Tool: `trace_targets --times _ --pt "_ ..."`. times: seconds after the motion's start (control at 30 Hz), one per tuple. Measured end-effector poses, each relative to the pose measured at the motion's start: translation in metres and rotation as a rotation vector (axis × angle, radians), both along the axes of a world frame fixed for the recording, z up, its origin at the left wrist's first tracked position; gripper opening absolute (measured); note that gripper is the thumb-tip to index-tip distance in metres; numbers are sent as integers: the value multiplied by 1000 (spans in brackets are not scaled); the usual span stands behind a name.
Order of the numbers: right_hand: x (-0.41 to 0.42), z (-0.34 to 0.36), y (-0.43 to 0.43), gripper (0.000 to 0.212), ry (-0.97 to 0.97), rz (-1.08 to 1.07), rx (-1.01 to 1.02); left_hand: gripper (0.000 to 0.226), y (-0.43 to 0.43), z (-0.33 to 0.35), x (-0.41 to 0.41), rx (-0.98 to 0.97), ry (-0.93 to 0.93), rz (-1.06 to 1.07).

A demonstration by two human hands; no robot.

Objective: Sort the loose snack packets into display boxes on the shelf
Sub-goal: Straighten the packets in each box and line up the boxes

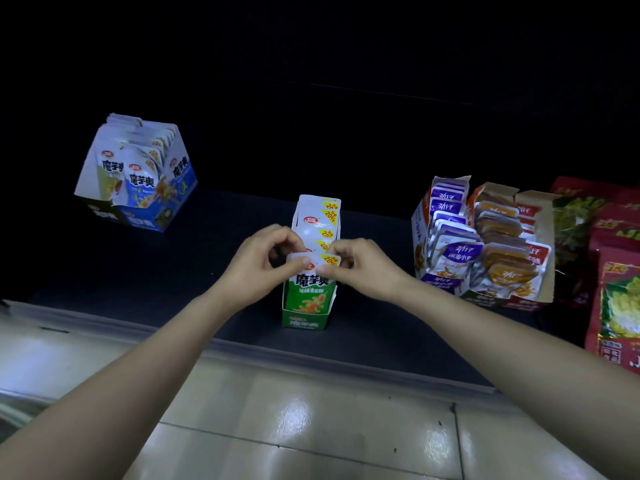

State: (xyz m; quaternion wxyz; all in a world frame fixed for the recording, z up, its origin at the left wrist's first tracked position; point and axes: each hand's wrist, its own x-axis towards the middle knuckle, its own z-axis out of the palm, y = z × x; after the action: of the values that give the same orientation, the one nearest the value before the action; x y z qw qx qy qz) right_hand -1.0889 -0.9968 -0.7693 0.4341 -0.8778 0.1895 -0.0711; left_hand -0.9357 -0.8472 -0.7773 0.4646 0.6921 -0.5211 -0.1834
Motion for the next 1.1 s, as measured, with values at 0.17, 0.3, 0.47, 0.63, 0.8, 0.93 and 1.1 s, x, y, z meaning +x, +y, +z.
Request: trace_targets --times 0.17,0.3,0.47,0.63,0.8,0.93,1.1 --pt "-2 -5 -13 19 -29 66 -364 43 5 -7 9 55 -195 164" --pt "1 -4 -14 42 -54 -59 -501 64 2 -12 7 168 -348 139" --pt "10 -9 -2 77 146 -17 -677 70 -6 -22 3 275 -542 144" --pt "16 -8 -5 55 -7 -77 -498 58 -2 -16 7 152 -496 145" --pt "-4 -18 -9 42 -222 2 -456 36 6 -13 10 -34 -383 76" --pt "-2 -9 -20 60 -198 -40 -433 27 7 -17 10 -96 -379 27" --pt "8 -9 -14 85 46 19 -583 29 6 -18 13 -61 -404 19"
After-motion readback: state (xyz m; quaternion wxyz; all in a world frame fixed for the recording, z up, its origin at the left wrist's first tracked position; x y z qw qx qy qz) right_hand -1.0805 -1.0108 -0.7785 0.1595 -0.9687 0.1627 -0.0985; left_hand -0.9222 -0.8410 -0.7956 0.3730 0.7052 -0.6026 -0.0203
